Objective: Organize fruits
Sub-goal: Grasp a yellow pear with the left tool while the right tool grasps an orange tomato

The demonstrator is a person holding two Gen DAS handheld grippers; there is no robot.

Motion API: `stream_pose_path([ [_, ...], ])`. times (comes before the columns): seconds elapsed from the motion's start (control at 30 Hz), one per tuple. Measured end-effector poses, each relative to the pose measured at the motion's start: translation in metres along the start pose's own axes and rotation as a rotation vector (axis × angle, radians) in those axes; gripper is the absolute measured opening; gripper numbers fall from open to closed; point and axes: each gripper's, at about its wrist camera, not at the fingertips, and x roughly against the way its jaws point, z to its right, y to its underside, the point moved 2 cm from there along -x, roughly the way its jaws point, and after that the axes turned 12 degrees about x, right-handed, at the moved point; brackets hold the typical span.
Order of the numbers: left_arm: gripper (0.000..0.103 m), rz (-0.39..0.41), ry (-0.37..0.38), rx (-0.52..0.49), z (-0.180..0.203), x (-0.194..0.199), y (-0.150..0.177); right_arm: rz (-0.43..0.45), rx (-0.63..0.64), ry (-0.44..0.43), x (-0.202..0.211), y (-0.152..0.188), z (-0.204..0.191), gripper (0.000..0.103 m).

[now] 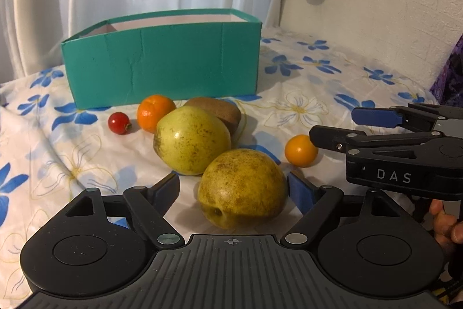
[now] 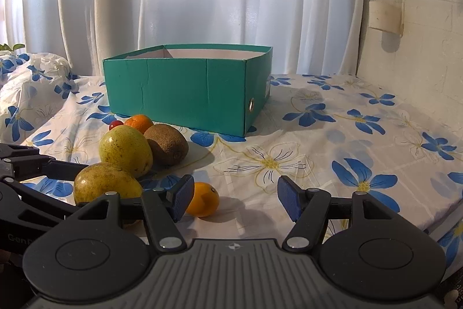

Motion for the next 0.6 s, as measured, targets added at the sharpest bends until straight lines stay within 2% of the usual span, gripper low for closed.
stream_pose_path([
  [0.07,0.072,-0.009,-0.004,-0.029,0.004,-0.006,0.003,0.001,0.010,-0.008,0.000,-0.001,-0.002,0.066],
  [0.13,0.070,-0.027,-0.038,-0.040,0.003,-0.014,0.007,-0.002,0.024,-0.020,-0.001,0.000,-0.005,0.066],
  [0.23,0.070,-0.029,-0.017,-0.012,-0.004,-0.012,0.008,-0.008,0.056,-0.035,-0.003,0.000,-0.013,0.065],
  [0.37,0.070,-0.027,-0.040,0.002,-0.011,-0.010,0.008,-0.008,0.053,-0.052,-0.006,-0.002,-0.017,0.065],
  [0.5,0.070,-0.031,-0.070,0.025,-0.021,-0.006,0.007,-0.028,0.053,-0.072,-0.015,-0.003,-0.021,0.052],
  [0.6,0.070,-0.035,-0.094,0.041,-0.030,-0.002,0.008,-0.045,0.059,-0.092,-0.021,-0.001,-0.024,0.047],
])
